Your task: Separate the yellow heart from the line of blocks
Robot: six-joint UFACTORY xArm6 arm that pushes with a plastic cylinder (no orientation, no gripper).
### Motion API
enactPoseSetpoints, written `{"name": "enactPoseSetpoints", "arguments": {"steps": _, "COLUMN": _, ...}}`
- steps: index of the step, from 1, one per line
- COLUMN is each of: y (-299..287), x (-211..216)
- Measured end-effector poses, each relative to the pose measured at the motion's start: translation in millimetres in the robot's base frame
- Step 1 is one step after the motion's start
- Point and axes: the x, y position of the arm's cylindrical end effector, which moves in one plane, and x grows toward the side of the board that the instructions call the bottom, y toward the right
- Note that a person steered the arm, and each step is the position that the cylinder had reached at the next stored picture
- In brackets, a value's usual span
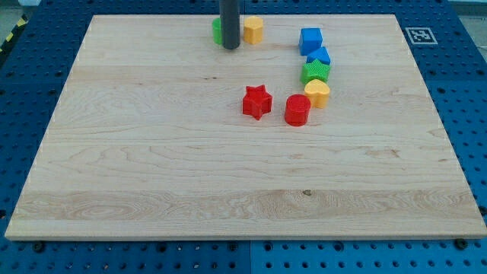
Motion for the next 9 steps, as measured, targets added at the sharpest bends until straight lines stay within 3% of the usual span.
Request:
{"name": "enactPoseSetpoints", "arguments": {"steps": 2, "y": 0, "x": 9}}
{"name": "enactPoseSetpoints", "arguments": {"steps": 4, "y": 8, "x": 81}}
{"name": "enactPoseSetpoints", "arguments": {"steps": 5, "y": 13, "x": 96}}
{"name": "enactPoseSetpoints", "arguments": {"steps": 7, "y": -20, "x": 103}}
{"name": "enactPoseSetpoints", "arguments": {"steps": 8, "y": -38, "x": 144}}
{"name": "enactPoseSetpoints", "arguments": {"steps": 9, "y": 33, "x": 206}}
